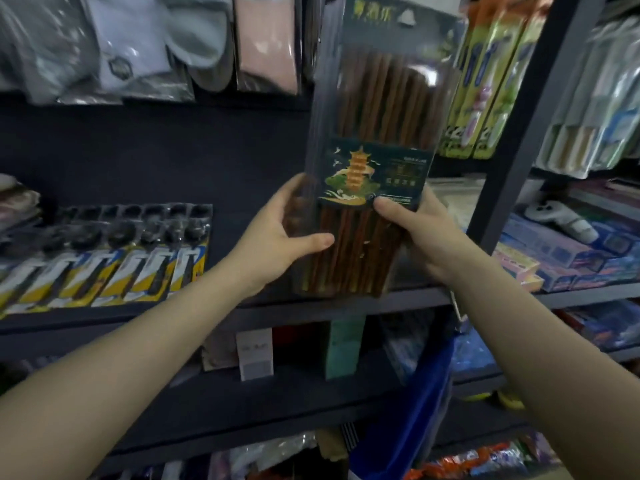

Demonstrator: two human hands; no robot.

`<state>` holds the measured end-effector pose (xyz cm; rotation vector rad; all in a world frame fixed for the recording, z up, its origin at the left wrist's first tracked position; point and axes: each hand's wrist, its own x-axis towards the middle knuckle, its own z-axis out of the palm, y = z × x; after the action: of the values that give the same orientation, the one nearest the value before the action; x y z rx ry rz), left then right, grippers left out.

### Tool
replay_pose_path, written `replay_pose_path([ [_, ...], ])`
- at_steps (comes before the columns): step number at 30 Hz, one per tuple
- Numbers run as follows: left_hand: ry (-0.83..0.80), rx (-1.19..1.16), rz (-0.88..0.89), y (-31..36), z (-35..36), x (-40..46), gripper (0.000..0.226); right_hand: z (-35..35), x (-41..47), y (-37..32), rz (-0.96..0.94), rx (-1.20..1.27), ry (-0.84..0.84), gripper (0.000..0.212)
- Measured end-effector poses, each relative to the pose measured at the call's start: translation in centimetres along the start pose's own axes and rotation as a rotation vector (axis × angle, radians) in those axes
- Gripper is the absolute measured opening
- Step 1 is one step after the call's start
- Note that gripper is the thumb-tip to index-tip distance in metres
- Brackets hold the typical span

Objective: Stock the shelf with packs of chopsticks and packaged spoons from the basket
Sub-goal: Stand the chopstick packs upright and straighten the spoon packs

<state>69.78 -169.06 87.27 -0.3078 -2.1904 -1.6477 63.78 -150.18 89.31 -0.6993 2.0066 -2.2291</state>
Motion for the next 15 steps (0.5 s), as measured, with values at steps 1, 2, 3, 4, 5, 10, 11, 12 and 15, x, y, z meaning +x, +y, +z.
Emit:
replay_pose_path([
  [1, -0.011, 0.068, 0.023, 0.0, -0.4, 0.9, 0.086, 0.0, 0.9, -0.3, -0.025, -0.018, -0.020, 0.084],
  [2, -0.027, 0.141, 0.043, -0.1, -0.6, 1.7, 0.088, -0.1, 1.9, -0.4, -0.048, -0.070, -0.037, 0.084],
  [3, -0.042, 0.215, 0.055, -0.3, -0.8, 2.2, 0.089, -0.2, 2.7, -0.4, -0.072, -0.153, -0.056, 0.077],
  [4, -0.049, 0.282, 0.056, -0.7, -0.9, 2.7, 0.091, -0.4, 3.5, -0.1, -0.090, -0.234, -0.069, 0.069],
  [5, -0.048, 0.334, 0.050, -1.1, -0.9, 3.1, 0.093, -0.5, 4.2, 0.1, -0.102, -0.294, -0.081, 0.064],
  [10, -0.086, 0.418, 0.022, -3.5, -1.1, 4.9, 0.098, -1.6, 6.8, 2.6, -0.024, -0.387, -0.135, 0.064],
  [11, -0.092, 0.403, 0.013, -3.8, -1.1, 5.1, 0.098, -1.7, 7.3, 2.8, -0.009, -0.362, -0.136, 0.065],
  [12, -0.099, 0.380, -0.004, -3.9, -1.0, 5.3, 0.098, -1.7, 7.6, 2.8, 0.011, -0.333, -0.139, 0.067],
  [15, -0.123, 0.302, -0.053, -4.3, -0.9, 6.0, 0.096, -1.6, 8.6, 2.8, 0.042, -0.287, -0.157, 0.074],
])
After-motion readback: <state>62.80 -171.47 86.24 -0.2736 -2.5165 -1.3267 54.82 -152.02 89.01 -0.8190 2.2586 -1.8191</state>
